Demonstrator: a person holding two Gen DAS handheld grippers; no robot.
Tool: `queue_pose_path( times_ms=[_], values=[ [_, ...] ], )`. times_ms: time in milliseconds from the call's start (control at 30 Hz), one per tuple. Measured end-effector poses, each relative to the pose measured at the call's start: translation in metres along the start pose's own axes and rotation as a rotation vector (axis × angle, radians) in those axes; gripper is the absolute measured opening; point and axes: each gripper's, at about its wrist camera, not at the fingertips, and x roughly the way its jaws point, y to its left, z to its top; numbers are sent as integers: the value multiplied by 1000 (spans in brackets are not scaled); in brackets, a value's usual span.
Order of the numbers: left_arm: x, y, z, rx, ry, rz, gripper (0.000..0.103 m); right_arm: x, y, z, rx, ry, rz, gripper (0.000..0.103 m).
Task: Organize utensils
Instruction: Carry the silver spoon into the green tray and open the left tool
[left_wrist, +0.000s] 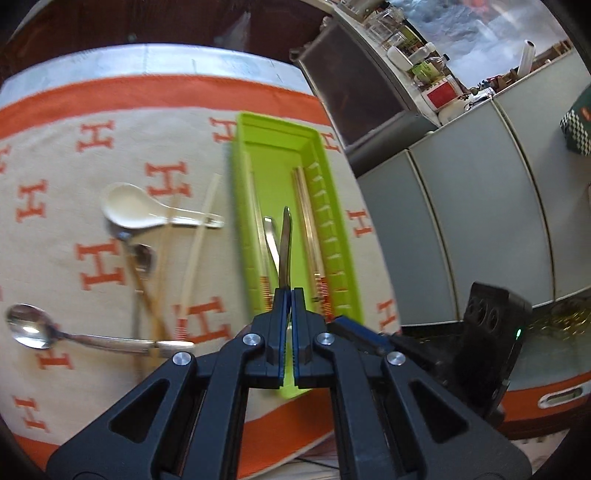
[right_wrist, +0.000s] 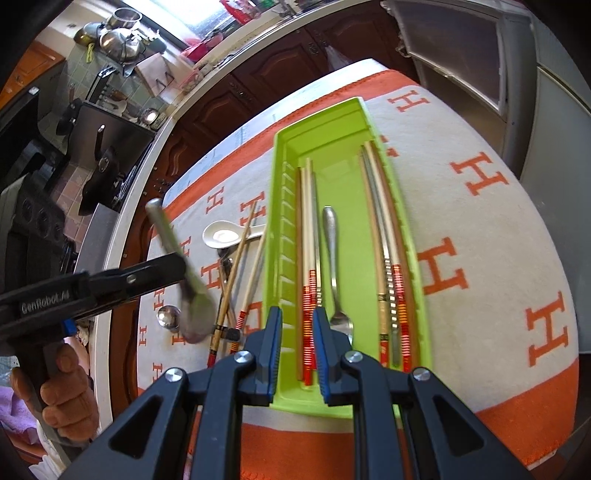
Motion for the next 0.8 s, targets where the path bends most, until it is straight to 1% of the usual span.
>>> queue_pose_path(
  times_ms=[67, 167, 267, 400, 467, 567, 700, 800],
  values=[
    [17, -6, 3, -25, 29, -32, 0, -3, -6, 0, 14, -3, -7, 16],
    [41, -11, 8, -45, 35, -13, 0, -7, -15, -1, 33, -10, -17, 16],
    [65, -4, 13, -98, 69, -24, 0, -9, -22, -3, 47, -11, -22, 16],
    [87, 1, 20, -113, 64, 29, 0, -7, -26, -3, 55, -8, -25, 16],
    [91, 4, 22, -111, 45, 69, 0, -7, -26, -2, 54, -7, -27, 16],
    [88, 7, 21, -93, 28, 90, 0, -6, -24, -2, 46, -5, -28, 16],
    [75, 2, 14, -38, 6, 125, 0, -3, -20, -1, 34, 2, -28, 16],
    [59, 3, 1, 1, -12, 160, 0, 0, -13, -2, 15, 9, -26, 16]
  ],
)
